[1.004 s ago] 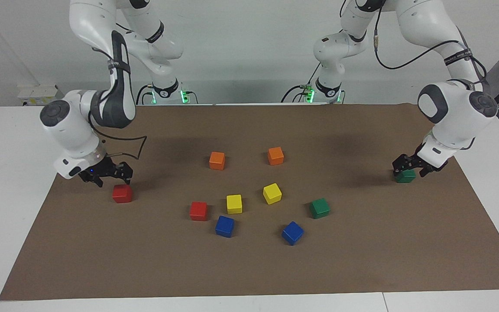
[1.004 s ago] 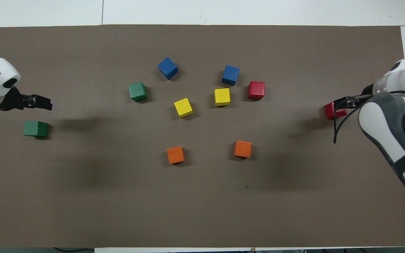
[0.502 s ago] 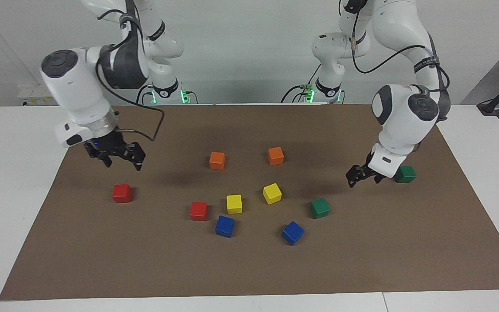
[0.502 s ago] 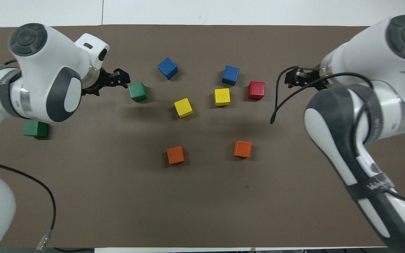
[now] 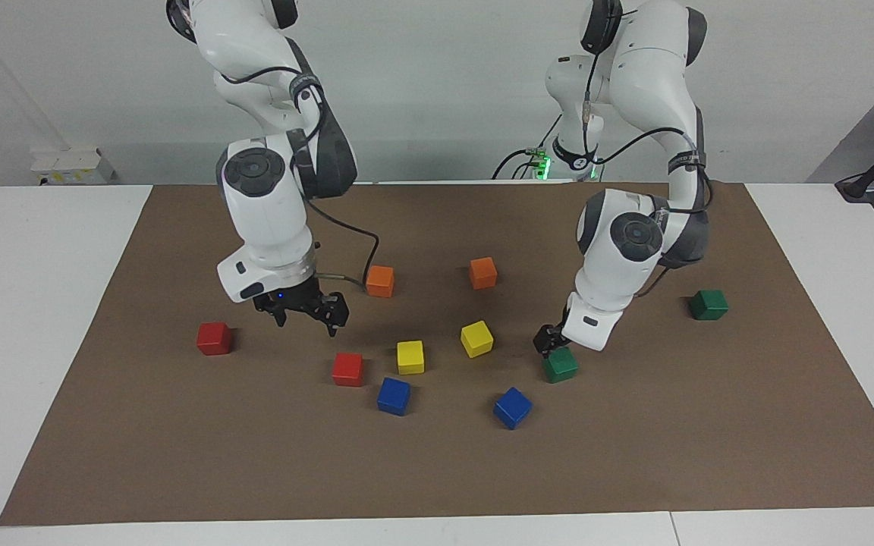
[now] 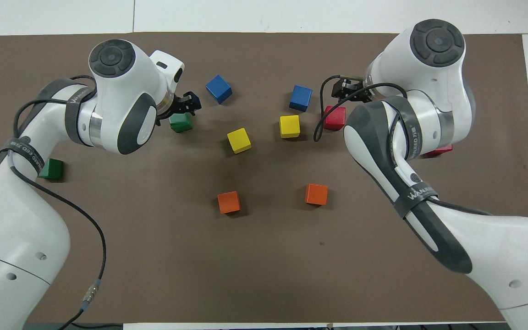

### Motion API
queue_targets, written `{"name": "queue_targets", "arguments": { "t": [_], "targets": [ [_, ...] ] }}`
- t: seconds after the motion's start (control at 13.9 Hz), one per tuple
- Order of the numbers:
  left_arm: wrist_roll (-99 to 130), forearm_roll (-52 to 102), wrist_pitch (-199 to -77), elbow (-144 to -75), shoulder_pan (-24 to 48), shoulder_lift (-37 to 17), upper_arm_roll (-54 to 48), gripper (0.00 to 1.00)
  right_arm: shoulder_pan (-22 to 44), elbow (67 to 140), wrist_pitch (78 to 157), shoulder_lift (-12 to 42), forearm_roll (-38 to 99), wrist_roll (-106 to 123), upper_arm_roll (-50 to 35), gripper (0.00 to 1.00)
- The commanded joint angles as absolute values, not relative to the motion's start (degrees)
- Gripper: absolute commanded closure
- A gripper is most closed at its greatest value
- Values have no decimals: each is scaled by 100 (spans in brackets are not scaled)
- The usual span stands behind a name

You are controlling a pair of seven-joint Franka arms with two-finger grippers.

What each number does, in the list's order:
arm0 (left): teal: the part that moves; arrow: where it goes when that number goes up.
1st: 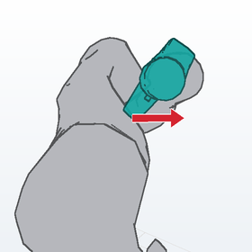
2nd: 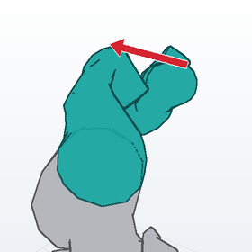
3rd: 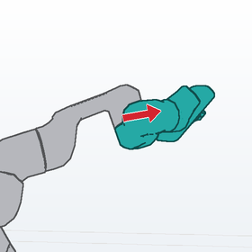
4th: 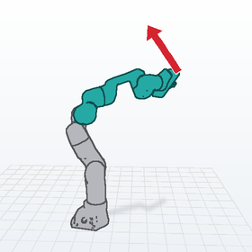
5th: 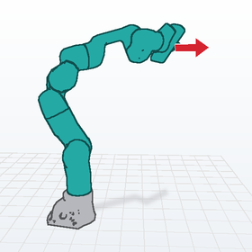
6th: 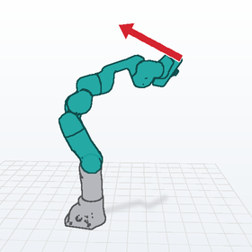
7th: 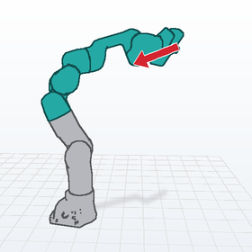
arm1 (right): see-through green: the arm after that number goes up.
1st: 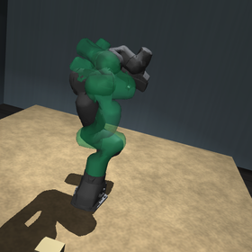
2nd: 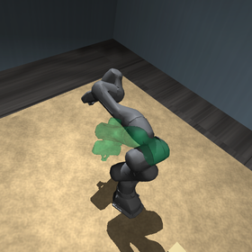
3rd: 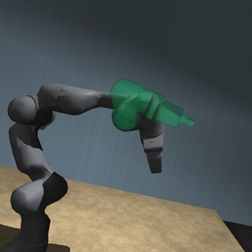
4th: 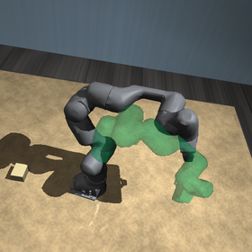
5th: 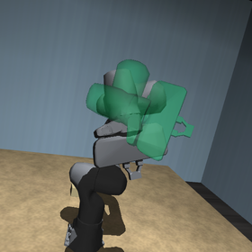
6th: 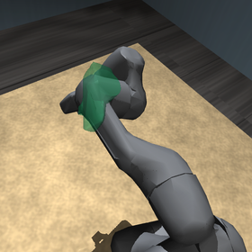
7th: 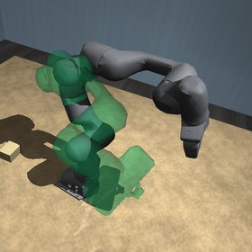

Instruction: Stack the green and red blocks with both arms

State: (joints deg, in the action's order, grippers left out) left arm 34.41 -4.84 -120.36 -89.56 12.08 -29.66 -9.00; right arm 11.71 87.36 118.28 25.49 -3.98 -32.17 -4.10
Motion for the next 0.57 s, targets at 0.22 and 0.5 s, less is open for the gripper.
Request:
{"name": "queue_targets", "arguments": {
  "t": [0.22, 0.5],
  "targets": [
    [3823, -686, -12963, -9667, 1327, -2971, -791, 0, 1283, 8753, 12550, 2830, -413, -3358, -413, 4],
    [3849, -686, -13017, -9809, 1388, -2909, -782, 72, 1283, 9332, 12945, 2734, -404, -2806, -413, 1]
  ]
}}
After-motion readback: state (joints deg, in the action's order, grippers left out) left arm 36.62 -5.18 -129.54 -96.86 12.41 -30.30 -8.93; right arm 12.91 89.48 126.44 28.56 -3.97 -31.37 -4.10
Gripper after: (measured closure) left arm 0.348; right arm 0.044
